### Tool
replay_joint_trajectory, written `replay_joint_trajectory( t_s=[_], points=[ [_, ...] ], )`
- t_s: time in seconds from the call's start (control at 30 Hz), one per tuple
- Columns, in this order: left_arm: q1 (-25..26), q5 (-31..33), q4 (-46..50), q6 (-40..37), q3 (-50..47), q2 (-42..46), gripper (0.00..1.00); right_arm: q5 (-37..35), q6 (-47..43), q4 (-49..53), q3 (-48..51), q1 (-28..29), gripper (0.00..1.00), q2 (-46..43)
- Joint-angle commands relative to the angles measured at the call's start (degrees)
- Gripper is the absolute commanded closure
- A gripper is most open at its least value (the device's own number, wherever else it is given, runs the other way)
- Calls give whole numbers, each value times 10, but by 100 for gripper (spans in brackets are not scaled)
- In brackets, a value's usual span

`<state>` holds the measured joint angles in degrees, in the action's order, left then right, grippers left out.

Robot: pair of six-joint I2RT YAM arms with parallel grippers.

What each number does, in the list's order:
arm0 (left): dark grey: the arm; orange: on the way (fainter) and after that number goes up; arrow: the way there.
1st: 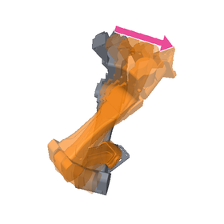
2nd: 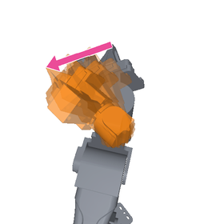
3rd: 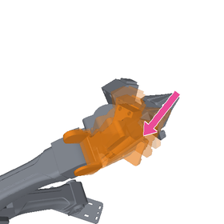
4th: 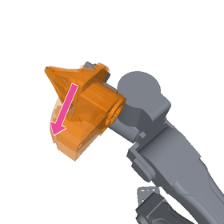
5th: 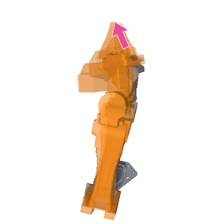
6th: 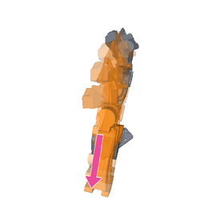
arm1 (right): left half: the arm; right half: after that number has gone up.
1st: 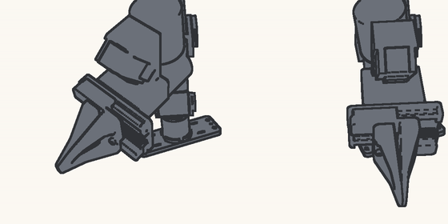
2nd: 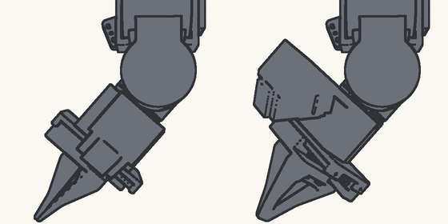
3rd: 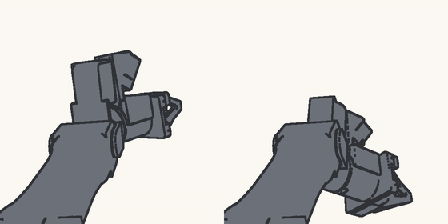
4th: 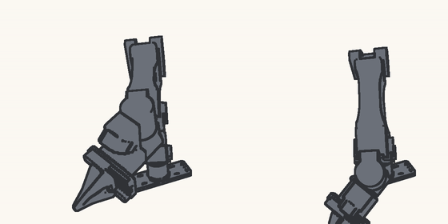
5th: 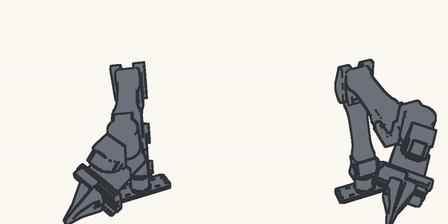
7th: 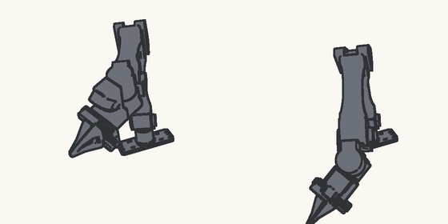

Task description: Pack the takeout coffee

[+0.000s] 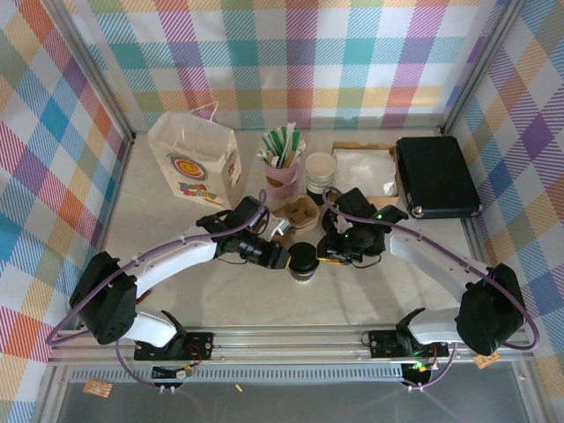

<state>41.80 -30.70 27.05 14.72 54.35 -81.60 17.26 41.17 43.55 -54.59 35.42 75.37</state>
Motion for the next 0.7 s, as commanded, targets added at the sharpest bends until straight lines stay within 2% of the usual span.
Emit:
replay_joint_trajectory(
  t_s=[0.0,0.27,0.67],
  points=[
    [-7,-2,18,-12,13,-17,79,1,6,17,28,1,71,16],
    [-7,3,21,-7,16,-15,79,6,3,20,34,-2,71,11],
    [-7,19,41,-9,60,-6,78,-9,-6,72,-41,-2,66,-10]
  ],
)
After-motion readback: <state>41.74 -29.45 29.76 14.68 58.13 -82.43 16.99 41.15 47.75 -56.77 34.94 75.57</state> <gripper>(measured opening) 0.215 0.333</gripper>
